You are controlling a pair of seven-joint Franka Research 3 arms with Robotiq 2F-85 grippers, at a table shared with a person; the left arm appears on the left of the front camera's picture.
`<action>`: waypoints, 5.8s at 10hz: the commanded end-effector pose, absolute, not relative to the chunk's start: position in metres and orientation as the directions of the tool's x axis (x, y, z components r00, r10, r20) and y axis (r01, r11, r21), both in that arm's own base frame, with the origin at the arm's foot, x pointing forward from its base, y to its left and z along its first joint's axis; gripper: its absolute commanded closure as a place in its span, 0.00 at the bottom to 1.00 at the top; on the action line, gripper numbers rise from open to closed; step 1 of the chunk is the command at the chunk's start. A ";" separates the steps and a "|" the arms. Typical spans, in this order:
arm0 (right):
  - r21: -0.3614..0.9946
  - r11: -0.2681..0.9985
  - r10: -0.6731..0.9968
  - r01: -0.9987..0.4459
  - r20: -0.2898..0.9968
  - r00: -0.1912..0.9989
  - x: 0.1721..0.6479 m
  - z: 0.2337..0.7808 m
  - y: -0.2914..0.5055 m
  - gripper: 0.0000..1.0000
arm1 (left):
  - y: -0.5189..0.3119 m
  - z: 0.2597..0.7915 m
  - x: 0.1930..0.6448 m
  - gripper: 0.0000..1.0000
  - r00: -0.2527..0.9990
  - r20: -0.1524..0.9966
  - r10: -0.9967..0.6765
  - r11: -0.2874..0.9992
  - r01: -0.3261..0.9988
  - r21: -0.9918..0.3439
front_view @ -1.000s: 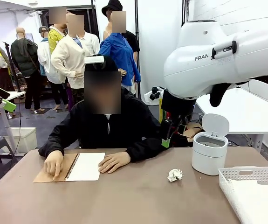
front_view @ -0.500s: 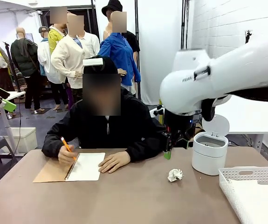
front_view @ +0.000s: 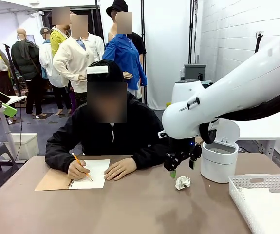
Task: Sort the paper based on its condition.
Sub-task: If a person hands you a paper, place it in the Organizing basket , and if it's crumpled, put it in the Trash can.
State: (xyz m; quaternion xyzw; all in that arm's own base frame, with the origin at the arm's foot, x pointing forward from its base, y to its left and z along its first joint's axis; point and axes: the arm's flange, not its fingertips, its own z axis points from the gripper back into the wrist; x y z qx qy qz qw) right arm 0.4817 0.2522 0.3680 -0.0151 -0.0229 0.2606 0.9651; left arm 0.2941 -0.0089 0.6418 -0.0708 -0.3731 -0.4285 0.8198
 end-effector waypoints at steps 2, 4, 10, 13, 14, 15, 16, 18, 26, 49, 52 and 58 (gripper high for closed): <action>-0.092 0.884 0.463 -0.459 0.036 0.886 0.506 0.337 0.267 0.00 | -0.008 0.642 0.295 0.00 0.354 0.676 -0.646 0.628 0.749 0.209; 0.005 0.899 0.437 -0.438 0.029 0.899 0.500 0.345 0.268 0.00 | -0.008 0.642 0.295 0.00 0.354 0.676 -0.646 0.628 0.749 0.209; -0.081 0.896 0.440 -0.436 0.030 0.898 0.520 0.315 0.268 0.00 | -0.008 0.642 0.295 0.00 0.354 0.676 -0.646 0.628 0.749 0.209; -0.081 0.893 0.447 -0.443 0.030 0.894 0.525 0.306 0.268 0.00 | -0.008 0.642 0.295 0.00 0.354 0.676 -0.646 0.628 0.749 0.209; -0.087 0.893 0.445 -0.441 0.028 0.895 0.528 0.301 0.270 0.00 | -0.008 0.642 0.295 0.00 0.354 0.676 -0.646 0.628 0.749 0.209; -0.103 0.889 0.450 -0.446 0.019 0.893 0.532 0.297 0.270 0.00 | -0.008 0.642 0.295 0.00 0.354 0.676 -0.646 0.628 0.749 0.209; -0.101 0.867 0.492 -0.488 0.014 0.871 0.528 0.297 0.268 0.00 | -0.008 0.642 0.295 0.00 0.354 0.676 -0.646 0.628 0.749 0.209; -0.100 0.866 0.493 -0.490 0.001 0.870 0.524 0.302 0.264 0.40 | -0.008 0.642 0.295 0.00 0.354 0.676 -0.646 0.628 0.749 0.209; -0.092 0.871 0.488 -0.483 0.033 0.872 0.496 0.382 0.260 1.00 | -0.008 0.642 0.295 0.00 0.354 0.676 -0.646 0.628 0.749 0.209; -0.246 0.937 0.313 -0.249 0.265 0.912 0.520 0.493 0.127 0.50 | -0.008 0.642 0.295 0.00 0.354 0.676 -0.646 0.628 0.749 0.209; -0.254 0.933 0.319 -0.254 0.260 0.911 0.521 0.492 0.128 0.00 | -0.008 0.642 0.295 0.00 0.354 0.676 -0.646 0.628 0.749 0.209; -0.253 0.930 0.331 -0.268 0.254 0.909 0.520 0.490 0.130 0.00 | -0.008 0.642 0.295 0.00 0.354 0.676 -0.646 0.628 0.749 0.209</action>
